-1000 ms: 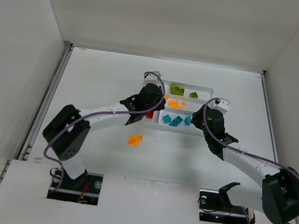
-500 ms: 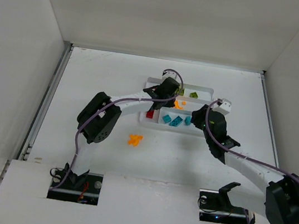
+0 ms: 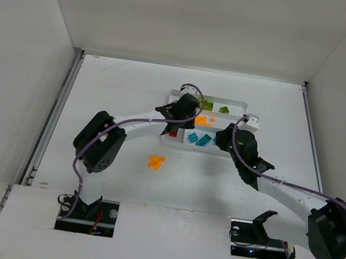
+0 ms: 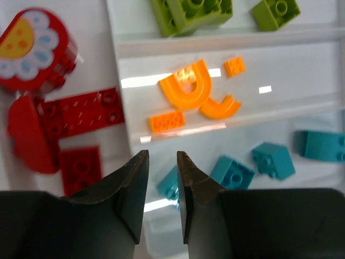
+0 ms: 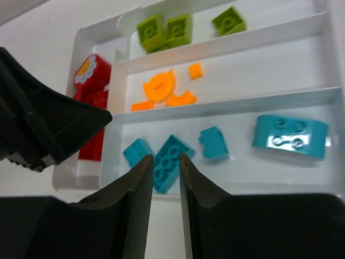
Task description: Sort the legos into containers by color
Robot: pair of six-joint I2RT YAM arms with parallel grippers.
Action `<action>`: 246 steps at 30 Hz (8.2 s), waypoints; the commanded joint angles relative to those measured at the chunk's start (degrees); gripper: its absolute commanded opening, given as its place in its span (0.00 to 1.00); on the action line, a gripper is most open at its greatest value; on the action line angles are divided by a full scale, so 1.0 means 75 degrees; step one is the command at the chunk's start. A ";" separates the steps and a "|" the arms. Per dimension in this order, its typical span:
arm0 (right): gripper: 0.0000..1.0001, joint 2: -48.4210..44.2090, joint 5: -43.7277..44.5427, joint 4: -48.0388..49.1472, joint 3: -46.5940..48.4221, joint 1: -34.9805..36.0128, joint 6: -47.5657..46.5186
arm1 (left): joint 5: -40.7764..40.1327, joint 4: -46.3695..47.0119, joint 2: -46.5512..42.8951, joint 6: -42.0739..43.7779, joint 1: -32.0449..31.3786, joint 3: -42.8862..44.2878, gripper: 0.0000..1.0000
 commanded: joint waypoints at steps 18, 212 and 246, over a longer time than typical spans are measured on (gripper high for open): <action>0.43 0.3272 -0.1103 0.0074 0.1879 0.3841 0.0616 | -0.1082 -0.0141 -0.7208 -0.1135 0.0050 -0.6807 0.24; 0.28 0.1611 -0.0176 -0.1076 0.1518 0.1195 -0.0871 | -0.0555 0.3035 -0.2186 -0.0491 0.0004 -0.2393 0.15; 0.31 0.4105 -0.0201 -0.0665 0.3684 -0.0317 -0.0543 | -0.1268 0.1830 -0.4393 -0.0279 -0.0137 -0.4601 0.39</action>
